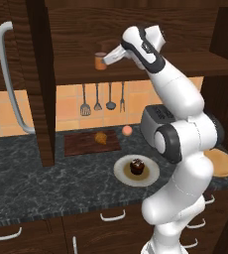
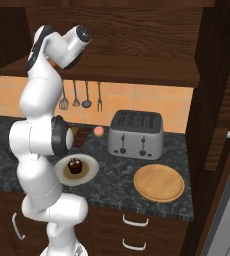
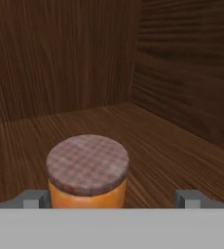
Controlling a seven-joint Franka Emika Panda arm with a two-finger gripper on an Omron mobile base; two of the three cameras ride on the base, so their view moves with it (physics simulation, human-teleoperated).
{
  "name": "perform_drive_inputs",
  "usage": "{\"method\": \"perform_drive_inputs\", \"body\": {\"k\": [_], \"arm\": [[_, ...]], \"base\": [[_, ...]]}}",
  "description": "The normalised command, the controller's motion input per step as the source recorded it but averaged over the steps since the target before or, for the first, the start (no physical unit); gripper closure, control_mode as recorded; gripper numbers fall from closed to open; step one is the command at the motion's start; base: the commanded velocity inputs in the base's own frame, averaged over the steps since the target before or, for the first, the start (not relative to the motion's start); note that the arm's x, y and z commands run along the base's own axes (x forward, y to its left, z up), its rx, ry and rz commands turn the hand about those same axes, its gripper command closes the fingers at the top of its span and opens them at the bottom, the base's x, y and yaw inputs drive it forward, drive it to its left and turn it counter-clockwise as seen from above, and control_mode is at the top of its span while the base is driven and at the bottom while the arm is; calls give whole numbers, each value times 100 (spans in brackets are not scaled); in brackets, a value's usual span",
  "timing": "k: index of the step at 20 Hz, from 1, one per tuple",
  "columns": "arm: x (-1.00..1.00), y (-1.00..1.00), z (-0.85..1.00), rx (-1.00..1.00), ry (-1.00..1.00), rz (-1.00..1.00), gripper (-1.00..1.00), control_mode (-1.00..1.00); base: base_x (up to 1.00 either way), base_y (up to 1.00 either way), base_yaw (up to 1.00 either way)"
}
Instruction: From the different types of pastries on the counter, select a croissant and place it on the cutting board. Then retrieve a jar of jam from the cabinet and place it alongside the croissant on the cutting board.
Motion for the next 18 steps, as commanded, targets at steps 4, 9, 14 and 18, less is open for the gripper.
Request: {"method": "perform_drive_inputs", "body": {"k": [4,9,14,18], "arm": [[31,20,-10,0,0,0,-100,-100],[21,24,-17,0,0,0,100,-100],[1,7,-1,0,-1,0,100,-100],[-78,-26,34,12,-13,0,100,-100]], "base": [[0,0,0],[0,0,0],[0,0,0],[0,0,0]]}}
